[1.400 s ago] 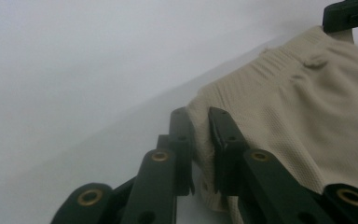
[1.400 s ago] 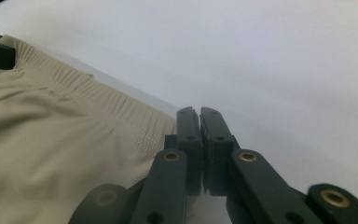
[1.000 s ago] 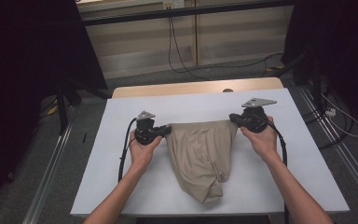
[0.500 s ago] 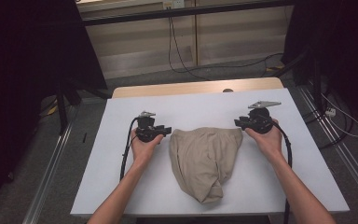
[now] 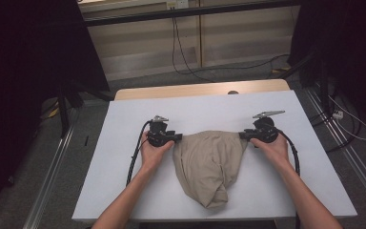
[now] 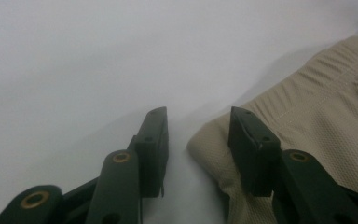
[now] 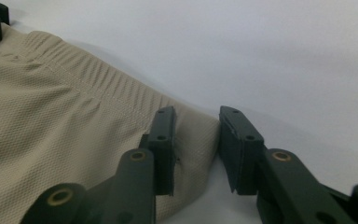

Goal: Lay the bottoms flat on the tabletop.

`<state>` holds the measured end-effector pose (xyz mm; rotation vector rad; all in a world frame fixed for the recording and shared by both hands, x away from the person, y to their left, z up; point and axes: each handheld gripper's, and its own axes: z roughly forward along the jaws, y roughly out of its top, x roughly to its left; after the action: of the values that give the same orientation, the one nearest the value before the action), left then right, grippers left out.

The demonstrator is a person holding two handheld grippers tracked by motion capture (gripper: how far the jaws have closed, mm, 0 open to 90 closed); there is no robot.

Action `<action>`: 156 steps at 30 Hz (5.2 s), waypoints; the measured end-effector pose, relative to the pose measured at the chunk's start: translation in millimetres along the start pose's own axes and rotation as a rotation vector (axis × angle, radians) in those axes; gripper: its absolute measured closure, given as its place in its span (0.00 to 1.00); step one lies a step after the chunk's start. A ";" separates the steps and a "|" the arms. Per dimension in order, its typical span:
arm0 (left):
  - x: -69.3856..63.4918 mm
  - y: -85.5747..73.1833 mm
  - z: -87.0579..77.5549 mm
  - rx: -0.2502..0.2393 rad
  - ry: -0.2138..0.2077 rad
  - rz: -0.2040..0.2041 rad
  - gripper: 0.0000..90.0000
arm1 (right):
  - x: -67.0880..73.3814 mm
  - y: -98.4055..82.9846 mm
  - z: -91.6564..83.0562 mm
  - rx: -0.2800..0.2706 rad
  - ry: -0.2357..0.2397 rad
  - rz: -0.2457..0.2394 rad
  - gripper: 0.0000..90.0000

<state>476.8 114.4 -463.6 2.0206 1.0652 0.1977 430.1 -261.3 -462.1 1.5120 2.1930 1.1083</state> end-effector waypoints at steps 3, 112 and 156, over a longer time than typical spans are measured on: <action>-1.7 0.0 0.3 0.002 0.005 0.003 0.65 | -1.8 -0.3 -0.3 0.002 0.019 0.014 0.78; 18.4 55.2 -56.4 -0.185 0.115 0.001 0.19 | 21.5 70.6 -33.1 -0.238 -0.046 -0.120 0.53; -84.1 -73.4 -96.5 -0.067 -0.056 0.236 0.19 | 165.5 -80.6 -37.1 -0.056 0.195 -0.443 0.58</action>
<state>332.9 131.3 -435.7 2.0760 0.7744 0.2932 282.2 -145.5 -460.3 0.8586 2.4350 1.1865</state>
